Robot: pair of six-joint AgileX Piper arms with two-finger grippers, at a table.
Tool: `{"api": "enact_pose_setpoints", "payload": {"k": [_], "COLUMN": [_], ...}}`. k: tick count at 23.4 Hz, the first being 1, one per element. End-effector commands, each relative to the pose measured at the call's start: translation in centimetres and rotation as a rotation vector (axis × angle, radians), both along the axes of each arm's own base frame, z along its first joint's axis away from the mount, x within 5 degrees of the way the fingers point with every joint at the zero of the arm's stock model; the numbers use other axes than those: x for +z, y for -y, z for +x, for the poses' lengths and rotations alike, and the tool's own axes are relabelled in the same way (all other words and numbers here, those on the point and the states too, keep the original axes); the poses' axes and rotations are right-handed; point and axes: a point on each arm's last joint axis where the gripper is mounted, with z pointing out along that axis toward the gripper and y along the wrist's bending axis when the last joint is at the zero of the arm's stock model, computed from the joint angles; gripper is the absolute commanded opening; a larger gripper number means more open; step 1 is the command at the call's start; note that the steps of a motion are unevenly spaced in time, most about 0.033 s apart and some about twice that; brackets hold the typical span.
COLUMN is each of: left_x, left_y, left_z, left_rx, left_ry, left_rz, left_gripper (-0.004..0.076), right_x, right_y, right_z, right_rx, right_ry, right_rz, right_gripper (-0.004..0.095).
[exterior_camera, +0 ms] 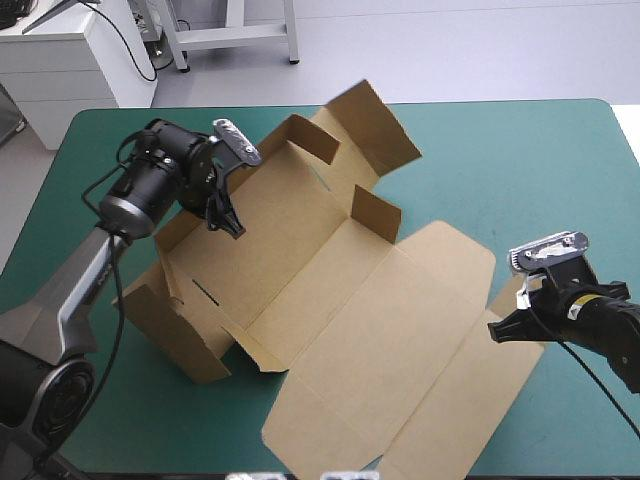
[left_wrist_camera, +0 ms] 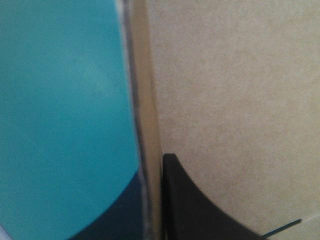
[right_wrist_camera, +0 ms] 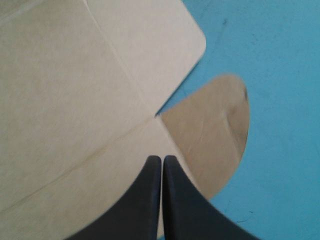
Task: Fold the box
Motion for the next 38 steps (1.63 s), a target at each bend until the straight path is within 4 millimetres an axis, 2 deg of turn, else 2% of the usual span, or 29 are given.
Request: {"api": "enact_pose_setpoints", "payload": {"k": [1, 6, 10, 12, 15, 18, 24, 28, 31, 38], "left_x": [2.1, 2.1, 3.5, 3.7, 3.0, 1.5, -1.2, -3.5, -4.6, -4.4], "left_y": [2.9, 6.8, 9.9, 10.8, 11.4, 12.0, 12.6, 12.4, 12.1, 12.2], "left_z": [-0.8, -0.3, -0.7, -1.2, -1.7, -3.2, -7.4, -8.1, -8.2, -8.1], "left_rx": [-0.186, -0.307, -0.364, -0.38, -0.397, -0.451, -0.504, -0.531, -0.551, -0.562], "left_ry": [0.151, 0.373, 0.624, 0.66, 0.64, 0.635, 0.815, 0.83, 0.826, 0.856], "left_rz": [0.158, 0.372, 0.351, 0.34, 0.342, 0.336, 0.432, 0.495, 0.548, 0.583], "left_gripper": [-0.0008, -0.0008, -0.0008, -0.0008, -0.0008, -0.0008, -0.0008, -0.0008, -0.0008, -0.0008], "right_x": [1.2, 1.1, 1.1, 1.1, 1.1, 1.1, 1.2, 2.5, 5.7, 10.1], "right_y": [0.1, 0.1, 0.1, 0.1, 0.1, 0.1, 0.1, 0.0, -0.2, -1.2], "right_z": [0.2, 0.1, 0.0, 0.0, 0.0, 0.0, 0.1, 0.7, 2.7, 9.5], "right_rx": [-0.004, -0.004, -0.006, -0.031, -0.038, -0.038, -0.113, -0.105, -0.097, -0.092], "right_ry": [0.074, 0.058, 0.051, 0.048, 0.049, 0.05, 0.04, 0.14, 0.226, 0.154], "right_rz": [0.009, 0.006, 0.008, 0.03, 0.037, 0.037, 0.105, 0.116, 0.127, 0.109], "right_gripper": [-0.0002, -0.0002, -0.0002, -0.0002, -0.0002, -0.0002, -0.0002, -0.0002, -0.0001, -0.0002]}}
